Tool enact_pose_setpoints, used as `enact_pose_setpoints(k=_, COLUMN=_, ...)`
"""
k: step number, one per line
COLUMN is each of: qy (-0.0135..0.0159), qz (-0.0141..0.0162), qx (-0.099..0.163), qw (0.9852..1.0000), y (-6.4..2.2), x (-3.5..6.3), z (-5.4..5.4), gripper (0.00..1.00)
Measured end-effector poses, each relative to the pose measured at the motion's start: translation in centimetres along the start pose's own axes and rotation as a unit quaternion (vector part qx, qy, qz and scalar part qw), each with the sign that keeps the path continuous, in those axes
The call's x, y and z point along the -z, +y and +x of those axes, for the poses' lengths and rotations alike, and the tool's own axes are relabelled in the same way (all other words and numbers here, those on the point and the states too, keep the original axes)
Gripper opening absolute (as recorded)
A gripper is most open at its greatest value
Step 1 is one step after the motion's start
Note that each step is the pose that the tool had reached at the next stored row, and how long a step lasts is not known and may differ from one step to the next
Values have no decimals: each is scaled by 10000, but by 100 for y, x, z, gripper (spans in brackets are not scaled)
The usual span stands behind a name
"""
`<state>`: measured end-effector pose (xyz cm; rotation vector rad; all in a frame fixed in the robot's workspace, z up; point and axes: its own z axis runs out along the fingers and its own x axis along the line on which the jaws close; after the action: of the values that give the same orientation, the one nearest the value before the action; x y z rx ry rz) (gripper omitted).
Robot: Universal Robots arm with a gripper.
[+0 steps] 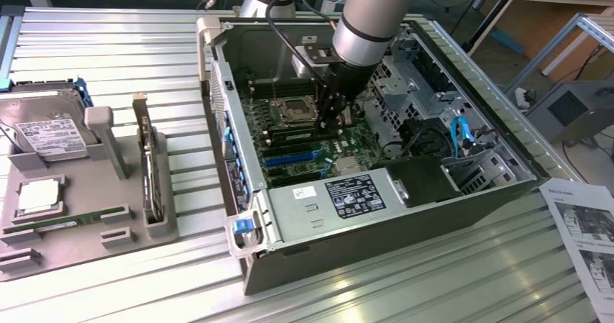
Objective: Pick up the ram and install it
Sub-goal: 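Insert the ram into the slot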
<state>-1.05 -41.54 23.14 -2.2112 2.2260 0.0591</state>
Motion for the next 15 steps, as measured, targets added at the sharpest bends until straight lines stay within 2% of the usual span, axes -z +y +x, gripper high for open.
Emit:
enact_pose_setpoints(k=9, qy=0, qz=0, qx=0, qw=10000, y=0, x=0, z=0, gripper=14)
enact_pose_setpoints(k=12, qy=0, qz=0, qx=0, qw=10000, y=0, x=0, z=0, gripper=32)
enact_pose_setpoints(k=13, qy=0, qz=0, qx=0, qw=10000, y=0, x=0, z=0, gripper=32)
enact_pose_setpoints(k=15, qy=0, qz=0, qx=0, qw=10000, y=0, x=0, z=0, gripper=44)
